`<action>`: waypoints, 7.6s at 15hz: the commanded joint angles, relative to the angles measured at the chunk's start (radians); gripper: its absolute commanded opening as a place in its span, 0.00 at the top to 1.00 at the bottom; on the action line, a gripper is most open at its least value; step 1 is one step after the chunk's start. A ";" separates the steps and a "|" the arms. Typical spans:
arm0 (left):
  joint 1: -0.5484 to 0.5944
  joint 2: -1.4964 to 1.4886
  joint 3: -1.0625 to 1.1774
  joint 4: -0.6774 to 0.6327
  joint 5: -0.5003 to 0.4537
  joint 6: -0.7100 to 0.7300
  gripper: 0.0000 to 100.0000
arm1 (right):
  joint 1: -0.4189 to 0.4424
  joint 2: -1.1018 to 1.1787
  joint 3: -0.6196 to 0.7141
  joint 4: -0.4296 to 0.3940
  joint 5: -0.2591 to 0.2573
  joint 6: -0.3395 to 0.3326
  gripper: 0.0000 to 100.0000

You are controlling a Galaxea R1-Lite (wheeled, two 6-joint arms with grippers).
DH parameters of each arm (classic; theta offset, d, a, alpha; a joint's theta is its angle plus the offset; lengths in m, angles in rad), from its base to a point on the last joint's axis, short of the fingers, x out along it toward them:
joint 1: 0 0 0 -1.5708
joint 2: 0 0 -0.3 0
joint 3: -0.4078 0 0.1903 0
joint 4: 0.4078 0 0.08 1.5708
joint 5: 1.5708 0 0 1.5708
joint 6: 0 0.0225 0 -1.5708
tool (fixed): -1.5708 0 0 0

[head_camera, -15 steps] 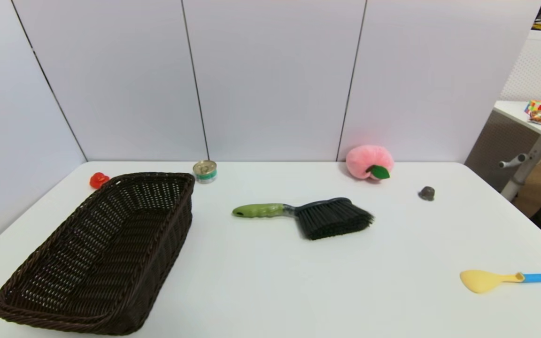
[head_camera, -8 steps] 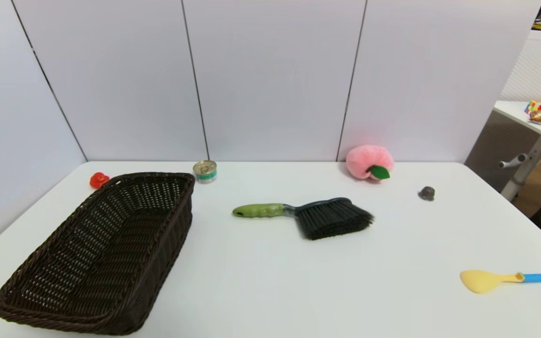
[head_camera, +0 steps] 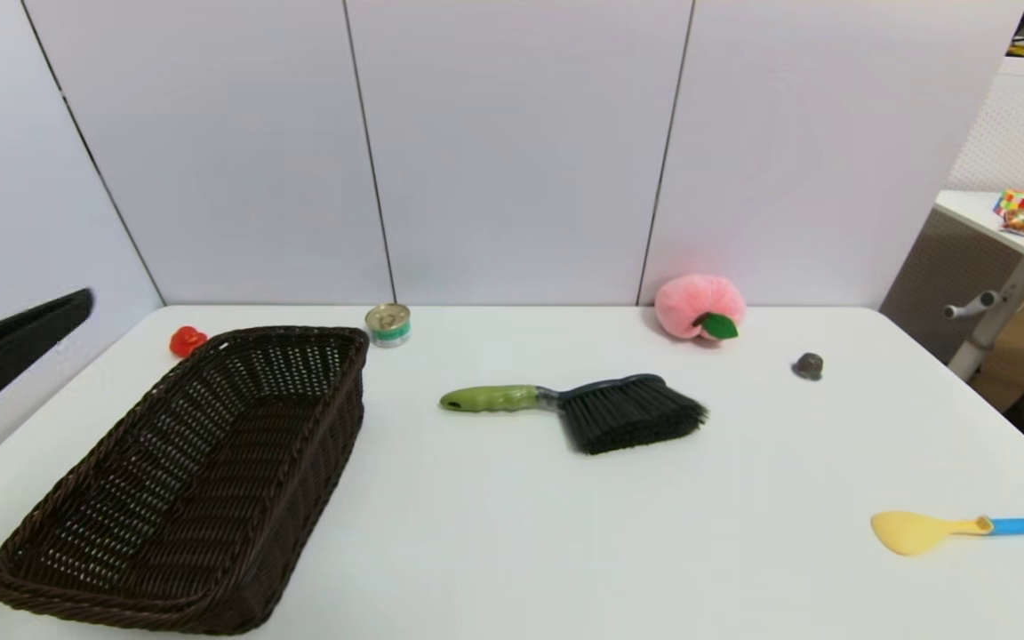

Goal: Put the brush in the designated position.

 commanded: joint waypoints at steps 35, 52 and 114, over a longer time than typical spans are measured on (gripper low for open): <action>-0.342 1.469 -0.993 0.428 -0.408 0.356 1.00 | 0.000 0.001 0.002 0.000 0.000 0.000 0.00; -0.330 1.298 -1.148 0.420 -0.441 0.278 1.00 | 0.000 0.001 0.002 0.000 0.000 0.000 0.00; 0.396 1.531 -1.243 0.494 -0.773 0.827 0.00 | 0.000 0.001 0.002 0.000 0.000 0.000 0.00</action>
